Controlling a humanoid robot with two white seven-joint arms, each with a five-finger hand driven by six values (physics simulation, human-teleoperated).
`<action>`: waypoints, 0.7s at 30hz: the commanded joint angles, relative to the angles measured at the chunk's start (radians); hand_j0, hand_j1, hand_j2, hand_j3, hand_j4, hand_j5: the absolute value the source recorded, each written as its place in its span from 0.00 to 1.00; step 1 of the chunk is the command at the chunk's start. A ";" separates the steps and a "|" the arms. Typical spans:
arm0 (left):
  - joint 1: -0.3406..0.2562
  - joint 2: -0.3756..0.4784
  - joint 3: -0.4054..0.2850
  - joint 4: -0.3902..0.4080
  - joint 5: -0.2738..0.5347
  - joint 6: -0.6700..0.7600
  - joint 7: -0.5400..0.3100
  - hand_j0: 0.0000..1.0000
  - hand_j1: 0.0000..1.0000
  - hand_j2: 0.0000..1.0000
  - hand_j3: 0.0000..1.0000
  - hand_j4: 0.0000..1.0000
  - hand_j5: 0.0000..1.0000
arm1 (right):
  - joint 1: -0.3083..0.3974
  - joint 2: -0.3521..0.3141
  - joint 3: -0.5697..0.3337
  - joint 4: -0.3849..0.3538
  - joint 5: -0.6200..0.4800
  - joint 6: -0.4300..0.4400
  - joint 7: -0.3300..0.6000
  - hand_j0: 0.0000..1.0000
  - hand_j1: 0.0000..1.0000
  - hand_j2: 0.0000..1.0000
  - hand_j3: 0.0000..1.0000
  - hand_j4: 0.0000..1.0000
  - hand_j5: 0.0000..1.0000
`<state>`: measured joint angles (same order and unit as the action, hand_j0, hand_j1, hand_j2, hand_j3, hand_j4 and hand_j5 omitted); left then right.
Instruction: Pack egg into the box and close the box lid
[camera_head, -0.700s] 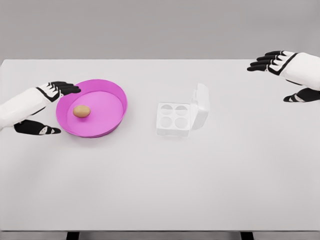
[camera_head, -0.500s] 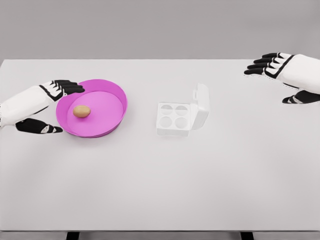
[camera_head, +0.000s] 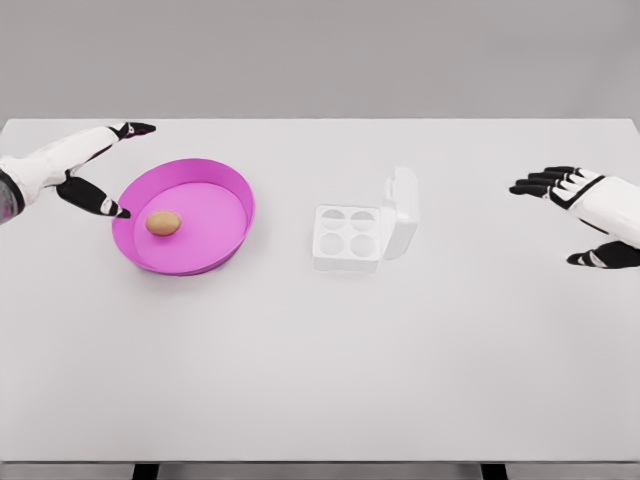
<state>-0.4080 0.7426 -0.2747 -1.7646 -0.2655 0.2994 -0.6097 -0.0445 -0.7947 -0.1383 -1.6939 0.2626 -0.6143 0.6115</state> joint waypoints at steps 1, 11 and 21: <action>0.000 -0.057 -0.050 -0.001 -0.103 0.040 -0.001 1.00 1.00 1.00 1.00 1.00 1.00 | 0.000 -0.029 -0.007 -0.016 -0.006 0.003 -0.001 1.00 1.00 1.00 1.00 1.00 1.00; -0.011 -0.069 -0.139 -0.001 -0.198 0.127 -0.001 0.89 0.89 0.89 0.89 0.89 0.89 | 0.046 -0.038 -0.021 -0.052 -0.011 0.003 -0.001 1.00 1.00 1.00 1.00 1.00 1.00; -0.023 -0.072 -0.204 -0.006 -0.319 0.118 -0.001 0.89 0.89 0.89 0.89 0.89 0.89 | 0.068 -0.031 -0.050 -0.059 -0.013 0.003 -0.001 1.00 1.00 1.00 1.00 1.00 1.00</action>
<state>-0.4295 0.6709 -0.4633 -1.7698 -0.5535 0.4208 -0.6112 0.0230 -0.8257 -0.1820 -1.7524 0.2568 -0.6139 0.6114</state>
